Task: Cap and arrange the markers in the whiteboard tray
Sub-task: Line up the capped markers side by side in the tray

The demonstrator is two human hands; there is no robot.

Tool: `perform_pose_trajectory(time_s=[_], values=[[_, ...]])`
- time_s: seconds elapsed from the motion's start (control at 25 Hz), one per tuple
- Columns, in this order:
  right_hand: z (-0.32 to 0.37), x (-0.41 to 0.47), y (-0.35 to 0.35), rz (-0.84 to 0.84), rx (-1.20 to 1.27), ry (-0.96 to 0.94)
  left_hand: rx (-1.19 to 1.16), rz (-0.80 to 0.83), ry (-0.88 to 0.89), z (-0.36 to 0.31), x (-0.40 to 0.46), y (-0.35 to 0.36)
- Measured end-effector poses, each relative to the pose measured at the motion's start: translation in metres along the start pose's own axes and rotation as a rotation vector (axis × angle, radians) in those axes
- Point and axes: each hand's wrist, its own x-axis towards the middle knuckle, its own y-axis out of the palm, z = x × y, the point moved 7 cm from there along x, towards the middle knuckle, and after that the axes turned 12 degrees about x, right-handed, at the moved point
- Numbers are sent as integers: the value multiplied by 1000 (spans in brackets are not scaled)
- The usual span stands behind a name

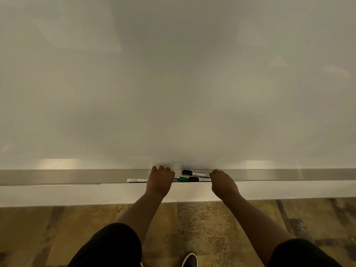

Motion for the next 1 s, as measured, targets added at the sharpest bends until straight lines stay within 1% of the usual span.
perform_pose_trajectory(time_s=[0.12, 0.24, 0.36, 0.44, 0.48, 0.52, 0.6, 0.68, 0.76, 0.8, 0.88, 1.0], values=[[3, -1, -3, -40, -78, -58, 43, 0, 3, -4, 2, 1], [13, 0, -2, -66, -93, -106, 54, 2, 7, -4, 5, 2], [25, -1, -1, -91, -54, -136, 20, 5, 22, -4, 5, 2], [33, 0, -2, -114, -5, -127, -16, -32, 29, -2, 1, -3], [37, 1, -2, -123, 45, -117, -46, -60, 22, 1, -2, -7], [42, 2, -4, -139, 158, -108, -88, -84, 6, 4, -4, -10], [57, 4, -7, -152, 511, -104, -238, -107, -53, 10, -8, -17], [78, 8, -11, -150, 774, -118, -511, -126, -127, 17, -10, -24], [95, 12, -17, -164, 912, -133, -751, -136, -169, 21, -10, -29], [105, 15, -20, -161, 955, -152, -814, -143, -185, 25, -12, -30], [119, 17, -24, -123, 964, -194, -839, -139, -211, 34, -16, -32], [133, 17, -24, -85, 786, -269, -771, -110, -212, 55, -23, -24]])
